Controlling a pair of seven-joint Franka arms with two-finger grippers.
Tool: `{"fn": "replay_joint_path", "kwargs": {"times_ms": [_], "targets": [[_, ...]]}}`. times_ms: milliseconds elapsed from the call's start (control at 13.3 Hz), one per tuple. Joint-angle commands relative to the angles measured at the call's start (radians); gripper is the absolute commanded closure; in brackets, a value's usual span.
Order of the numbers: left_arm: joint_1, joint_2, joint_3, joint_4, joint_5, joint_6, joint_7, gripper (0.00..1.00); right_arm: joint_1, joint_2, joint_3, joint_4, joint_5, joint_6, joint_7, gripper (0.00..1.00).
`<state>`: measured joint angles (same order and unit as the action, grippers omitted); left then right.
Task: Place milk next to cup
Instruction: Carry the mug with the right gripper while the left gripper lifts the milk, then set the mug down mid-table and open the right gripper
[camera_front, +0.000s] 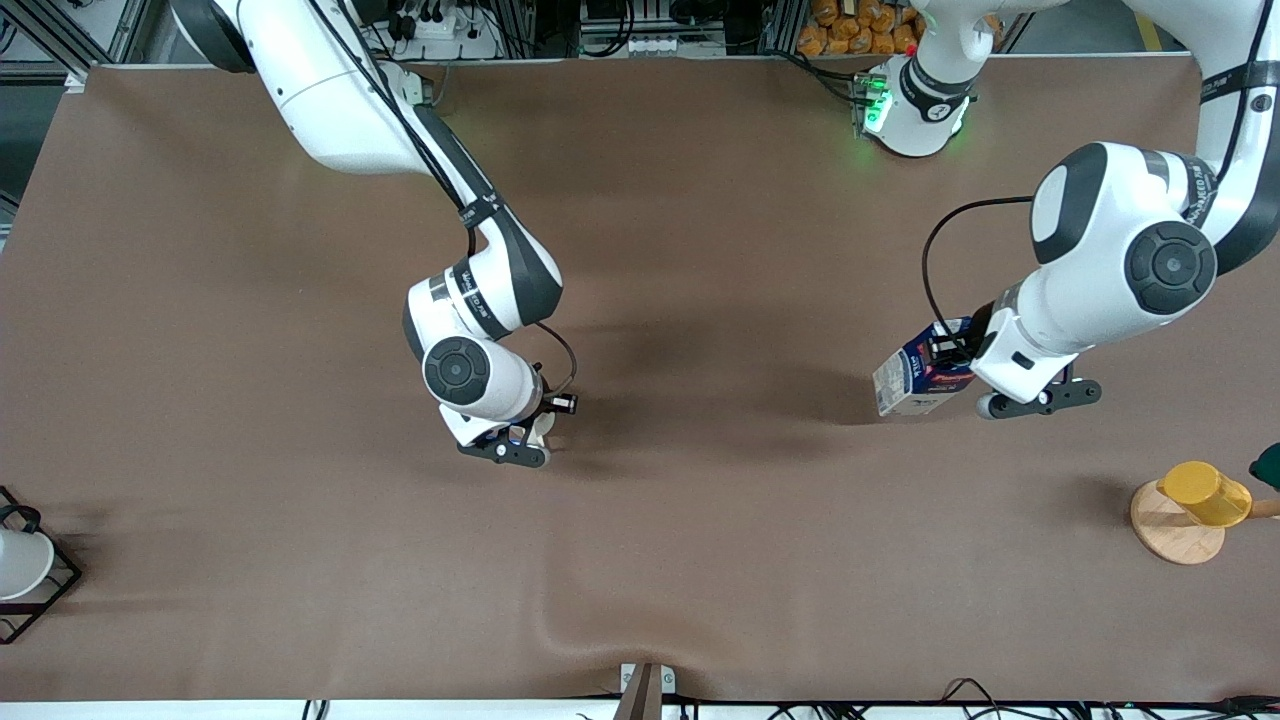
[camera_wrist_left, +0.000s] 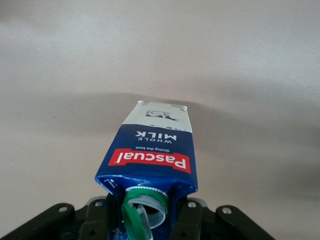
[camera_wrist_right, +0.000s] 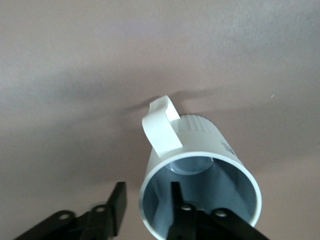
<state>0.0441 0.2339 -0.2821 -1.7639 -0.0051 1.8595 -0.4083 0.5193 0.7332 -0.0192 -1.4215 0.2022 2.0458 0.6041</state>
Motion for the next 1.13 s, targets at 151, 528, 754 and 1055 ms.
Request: {"fn": "replay_joint_path", "kwargs": {"times_ms": [151,528,754,1055], "targets": [[-0.015,0.008,-0.115,0.055,0.002,-0.023,-0.196,1.00,-0.021,-0.050,-0.005,0.122,-0.007,-0.237,0.019,0.00],[-0.177,0.105,-0.155,0.173,0.005,-0.023,-0.435,1.00,-0.146,-0.199,-0.005,0.108,-0.012,-0.366,-0.093,0.00],[-0.279,0.194,-0.155,0.263,0.008,-0.022,-0.582,1.00,-0.258,-0.317,-0.007,0.020,-0.014,-0.398,-0.226,0.00],[-0.391,0.258,-0.143,0.330,0.019,-0.013,-0.670,1.00,-0.401,-0.437,-0.008,-0.071,-0.056,-0.415,-0.447,0.00]]}}
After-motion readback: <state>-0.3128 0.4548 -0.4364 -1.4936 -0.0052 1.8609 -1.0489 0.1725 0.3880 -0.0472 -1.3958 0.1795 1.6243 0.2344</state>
